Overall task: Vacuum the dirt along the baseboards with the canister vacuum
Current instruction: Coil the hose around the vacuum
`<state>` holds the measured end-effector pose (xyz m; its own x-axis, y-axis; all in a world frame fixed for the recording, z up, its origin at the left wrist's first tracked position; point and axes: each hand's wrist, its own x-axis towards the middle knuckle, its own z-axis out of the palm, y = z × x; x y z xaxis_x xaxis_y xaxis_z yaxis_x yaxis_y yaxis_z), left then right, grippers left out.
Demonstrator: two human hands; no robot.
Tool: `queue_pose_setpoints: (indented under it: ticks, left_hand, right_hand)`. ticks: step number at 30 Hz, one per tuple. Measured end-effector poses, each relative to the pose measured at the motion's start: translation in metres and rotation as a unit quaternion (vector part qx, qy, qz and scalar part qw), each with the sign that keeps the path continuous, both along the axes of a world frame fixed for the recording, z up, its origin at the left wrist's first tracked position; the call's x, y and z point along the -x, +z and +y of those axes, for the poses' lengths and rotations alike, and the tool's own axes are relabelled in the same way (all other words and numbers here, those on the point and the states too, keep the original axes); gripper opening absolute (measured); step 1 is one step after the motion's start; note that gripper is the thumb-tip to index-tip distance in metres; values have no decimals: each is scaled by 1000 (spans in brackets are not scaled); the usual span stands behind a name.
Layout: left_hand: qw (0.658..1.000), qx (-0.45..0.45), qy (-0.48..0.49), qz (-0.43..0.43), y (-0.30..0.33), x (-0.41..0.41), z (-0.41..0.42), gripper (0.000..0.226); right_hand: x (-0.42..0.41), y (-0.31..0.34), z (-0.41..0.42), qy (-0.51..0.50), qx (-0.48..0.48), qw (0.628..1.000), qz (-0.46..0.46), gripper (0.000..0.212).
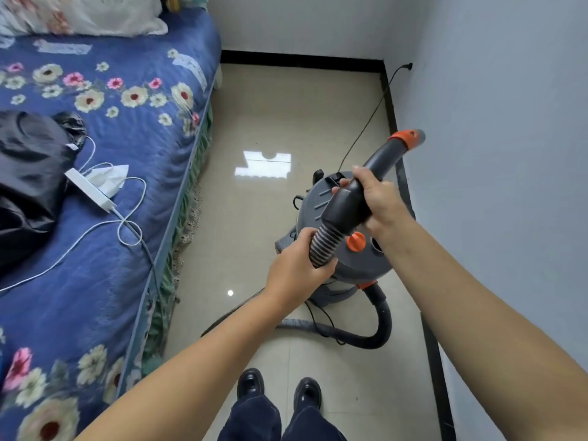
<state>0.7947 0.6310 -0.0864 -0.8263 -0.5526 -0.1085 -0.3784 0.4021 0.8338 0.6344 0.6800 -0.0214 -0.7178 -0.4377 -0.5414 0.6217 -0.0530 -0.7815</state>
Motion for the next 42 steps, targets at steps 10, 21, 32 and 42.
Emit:
queue_pose_setpoints:
  ticks: [10, 21, 32, 42]
  left_hand:
    - [991, 124, -4, -57, 11, -73, -104, 25]
    - [903, 318, -223, 184, 159, 14, -116, 34]
    - [996, -6, -16, 89, 69, 35, -127, 32]
    - [991, 125, 10, 51, 84, 116, -136, 29]
  right_hand:
    - [11, 52, 9, -158, -109, 981, 30, 48]
    - [-72, 131, 21, 259, -371, 538, 711, 68]
    - [-30, 198, 104, -25, -321, 743, 586, 30]
    - [35, 90, 169, 66, -358, 866, 343, 20]
